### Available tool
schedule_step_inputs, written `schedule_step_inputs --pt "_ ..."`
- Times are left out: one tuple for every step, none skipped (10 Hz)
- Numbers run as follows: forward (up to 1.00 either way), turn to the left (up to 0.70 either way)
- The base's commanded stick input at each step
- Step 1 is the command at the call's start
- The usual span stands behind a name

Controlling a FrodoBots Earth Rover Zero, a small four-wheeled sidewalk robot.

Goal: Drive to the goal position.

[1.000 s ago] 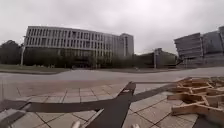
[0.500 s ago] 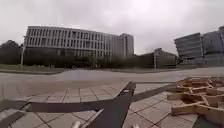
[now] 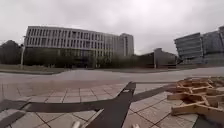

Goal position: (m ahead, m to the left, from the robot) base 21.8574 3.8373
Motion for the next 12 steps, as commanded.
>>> schedule_step_inputs --pt "0.05 0.0" --pt "0.05 0.0" --pt "0.05 0.0" --pt "0.05 0.0" --pt "0.05 0.0" --pt "0.05 0.0" --pt "0.05 0.0" --pt "0.05 0.0" --pt "0.05 0.0" --pt "0.05 0.0" --pt "0.05 0.0" --pt "0.05 0.0"
